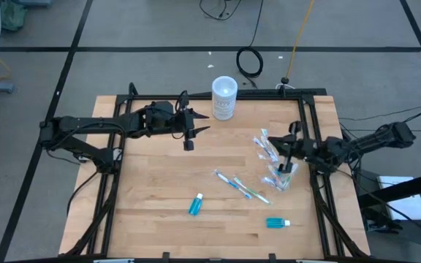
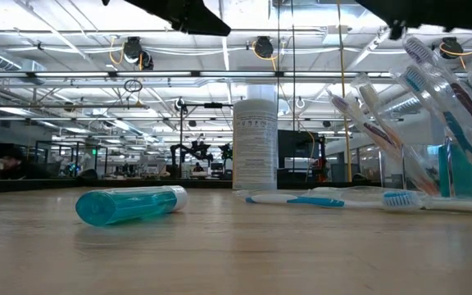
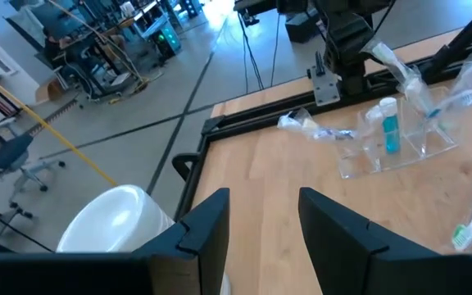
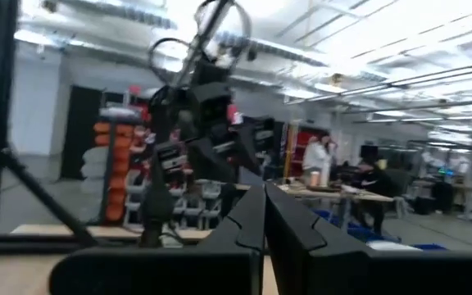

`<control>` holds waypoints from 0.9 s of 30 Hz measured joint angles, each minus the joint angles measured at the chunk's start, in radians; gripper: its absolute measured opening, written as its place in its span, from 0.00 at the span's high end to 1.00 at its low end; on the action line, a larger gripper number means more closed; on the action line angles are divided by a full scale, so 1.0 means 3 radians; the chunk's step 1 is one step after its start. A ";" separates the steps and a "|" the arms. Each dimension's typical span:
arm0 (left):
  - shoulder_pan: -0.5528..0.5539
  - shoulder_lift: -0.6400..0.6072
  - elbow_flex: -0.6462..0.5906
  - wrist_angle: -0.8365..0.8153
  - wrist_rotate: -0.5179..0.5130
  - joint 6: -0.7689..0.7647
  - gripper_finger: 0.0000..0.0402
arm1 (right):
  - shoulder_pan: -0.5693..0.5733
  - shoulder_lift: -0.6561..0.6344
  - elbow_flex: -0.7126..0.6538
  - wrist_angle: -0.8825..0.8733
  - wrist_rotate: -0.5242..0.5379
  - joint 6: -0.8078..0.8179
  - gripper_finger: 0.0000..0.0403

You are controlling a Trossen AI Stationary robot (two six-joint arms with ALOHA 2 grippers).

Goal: Pick & Place toothbrushing station
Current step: Put the right mouthwash into the transparent organizer

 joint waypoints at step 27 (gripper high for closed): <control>0.0008 0.0000 0.0000 -0.0245 -0.0003 -0.0145 0.62 | 0.0594 0.1820 0.2000 -0.2634 -0.0904 0.1467 1.00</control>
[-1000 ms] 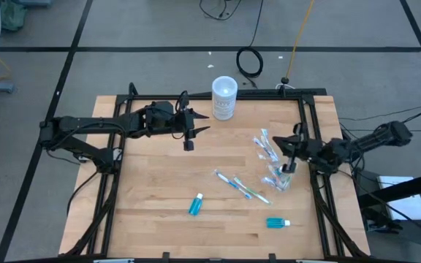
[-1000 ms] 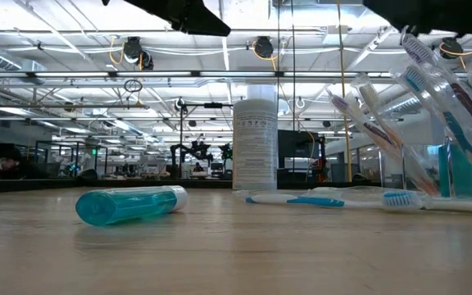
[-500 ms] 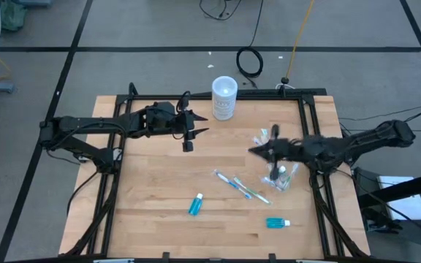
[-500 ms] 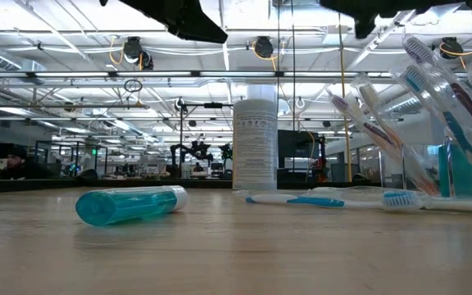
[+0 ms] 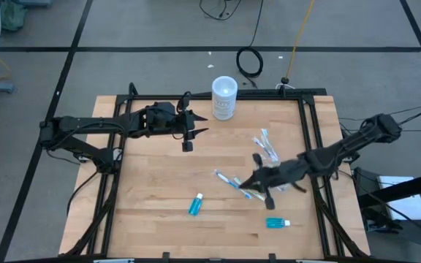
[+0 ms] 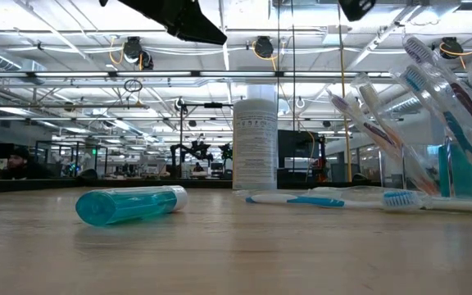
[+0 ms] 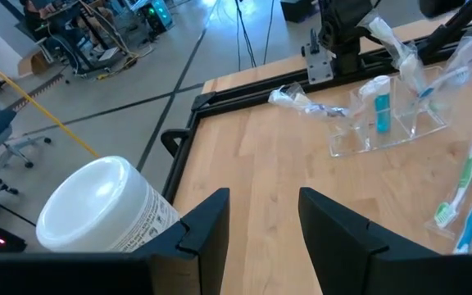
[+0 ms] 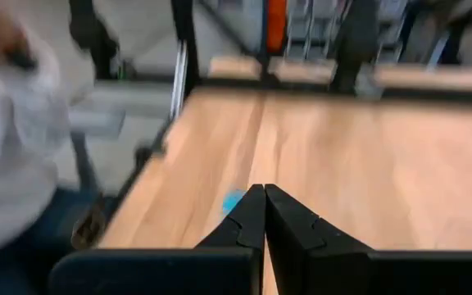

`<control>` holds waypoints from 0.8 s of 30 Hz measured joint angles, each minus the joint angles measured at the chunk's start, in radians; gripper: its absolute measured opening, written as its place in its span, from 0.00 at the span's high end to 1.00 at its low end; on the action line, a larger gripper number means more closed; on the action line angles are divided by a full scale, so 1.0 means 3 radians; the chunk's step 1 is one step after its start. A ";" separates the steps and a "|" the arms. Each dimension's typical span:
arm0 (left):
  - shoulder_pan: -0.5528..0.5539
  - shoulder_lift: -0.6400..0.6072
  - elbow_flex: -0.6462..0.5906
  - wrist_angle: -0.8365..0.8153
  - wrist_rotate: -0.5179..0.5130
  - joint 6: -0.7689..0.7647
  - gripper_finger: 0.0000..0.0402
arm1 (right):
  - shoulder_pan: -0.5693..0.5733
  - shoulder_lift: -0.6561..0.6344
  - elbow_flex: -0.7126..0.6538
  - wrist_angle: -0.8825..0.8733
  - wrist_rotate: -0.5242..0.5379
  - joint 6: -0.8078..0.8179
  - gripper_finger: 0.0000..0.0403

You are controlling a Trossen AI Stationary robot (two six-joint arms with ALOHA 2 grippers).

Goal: Pick & Place toothbrushing station
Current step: Put the right mouthwash into the transparent organizer

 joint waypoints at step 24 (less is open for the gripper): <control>-0.0001 0.0000 0.0000 0.0005 -0.0003 -0.0385 0.62 | 0.1776 0.0591 0.0132 -0.1295 0.0325 0.2177 1.00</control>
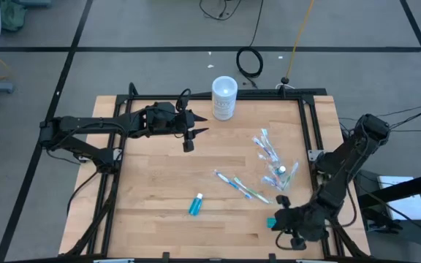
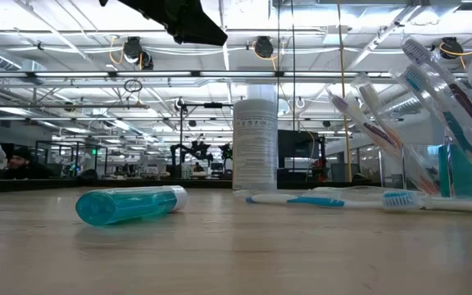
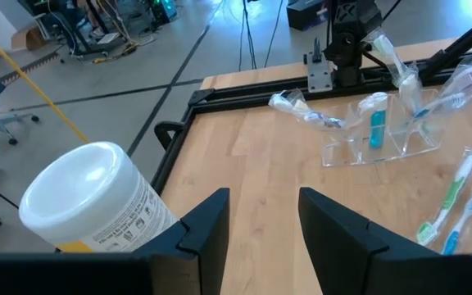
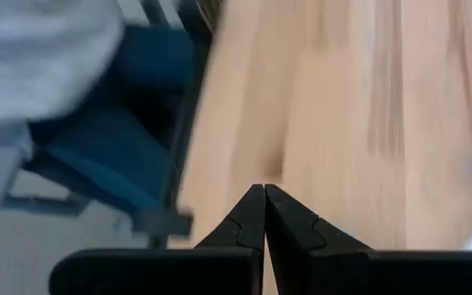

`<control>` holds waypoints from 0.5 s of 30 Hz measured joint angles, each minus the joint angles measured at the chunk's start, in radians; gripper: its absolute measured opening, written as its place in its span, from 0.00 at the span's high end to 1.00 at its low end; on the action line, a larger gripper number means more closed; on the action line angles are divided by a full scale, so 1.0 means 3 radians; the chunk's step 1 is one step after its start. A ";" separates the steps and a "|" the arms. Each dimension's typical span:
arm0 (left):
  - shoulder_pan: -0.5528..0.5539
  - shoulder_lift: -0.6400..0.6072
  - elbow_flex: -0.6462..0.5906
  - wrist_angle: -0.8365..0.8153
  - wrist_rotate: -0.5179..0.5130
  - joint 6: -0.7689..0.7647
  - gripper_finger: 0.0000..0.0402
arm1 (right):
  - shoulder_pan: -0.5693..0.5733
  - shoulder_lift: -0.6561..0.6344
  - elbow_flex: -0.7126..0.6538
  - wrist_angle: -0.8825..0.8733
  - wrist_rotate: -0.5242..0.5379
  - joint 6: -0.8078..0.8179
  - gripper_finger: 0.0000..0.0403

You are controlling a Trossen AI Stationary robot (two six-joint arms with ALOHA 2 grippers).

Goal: Pick & Place toothbrushing station
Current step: Put the right mouthwash into the transparent organizer

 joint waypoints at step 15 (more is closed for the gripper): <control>0.0000 0.0000 0.0000 0.0004 0.0001 -0.0015 0.62 | 0.0076 0.0320 -0.0005 -0.0786 -0.0422 0.1702 0.91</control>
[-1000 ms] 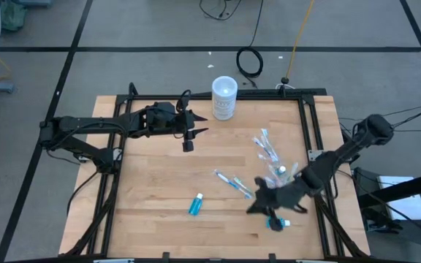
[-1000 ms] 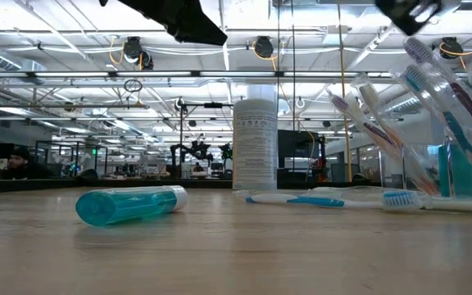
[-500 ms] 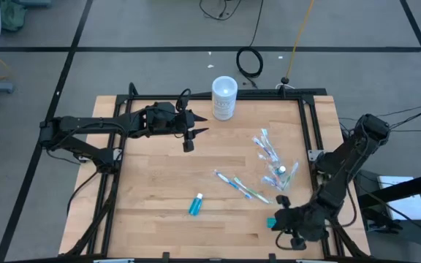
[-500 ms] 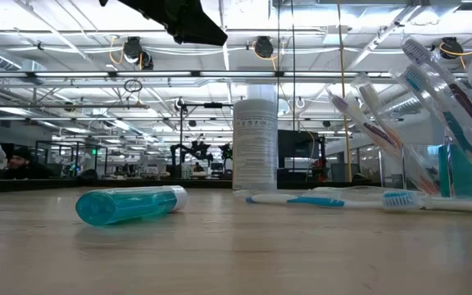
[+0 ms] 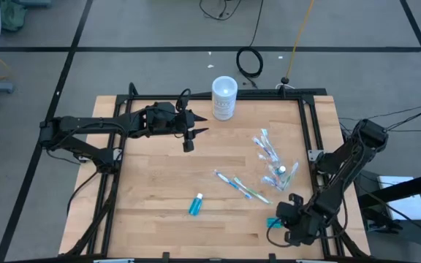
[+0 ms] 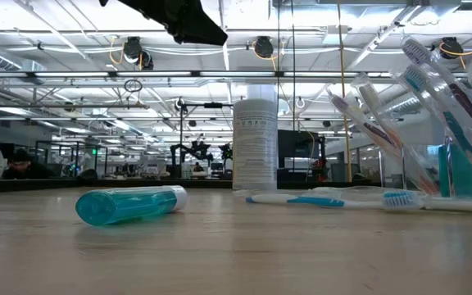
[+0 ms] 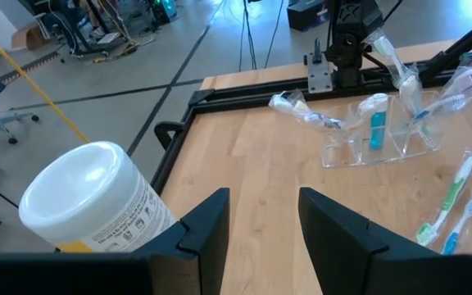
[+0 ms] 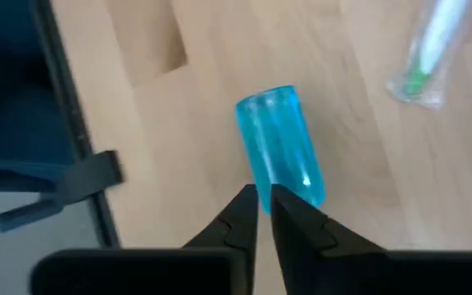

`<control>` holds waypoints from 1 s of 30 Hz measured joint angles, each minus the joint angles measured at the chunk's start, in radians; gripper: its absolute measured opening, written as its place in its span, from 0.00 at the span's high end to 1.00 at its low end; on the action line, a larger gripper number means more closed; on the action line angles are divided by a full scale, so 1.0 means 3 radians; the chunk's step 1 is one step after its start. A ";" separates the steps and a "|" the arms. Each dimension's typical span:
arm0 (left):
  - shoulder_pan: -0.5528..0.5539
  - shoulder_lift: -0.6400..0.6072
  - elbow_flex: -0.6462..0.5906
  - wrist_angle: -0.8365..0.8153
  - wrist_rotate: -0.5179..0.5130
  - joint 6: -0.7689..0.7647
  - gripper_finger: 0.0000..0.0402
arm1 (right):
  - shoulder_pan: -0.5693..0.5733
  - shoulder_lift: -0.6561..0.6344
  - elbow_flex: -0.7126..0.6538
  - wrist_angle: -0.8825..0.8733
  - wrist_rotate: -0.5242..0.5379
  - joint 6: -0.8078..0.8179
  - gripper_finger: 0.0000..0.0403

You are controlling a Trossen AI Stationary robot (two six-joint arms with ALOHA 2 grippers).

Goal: Pick & Place toothbrushing station
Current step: Put the right mouthwash into the transparent organizer

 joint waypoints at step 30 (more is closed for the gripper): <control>0.0000 0.0000 0.0000 0.0022 0.0001 0.0017 0.62 | 0.0056 0.0081 -0.0655 0.0607 -0.0164 -0.0509 0.65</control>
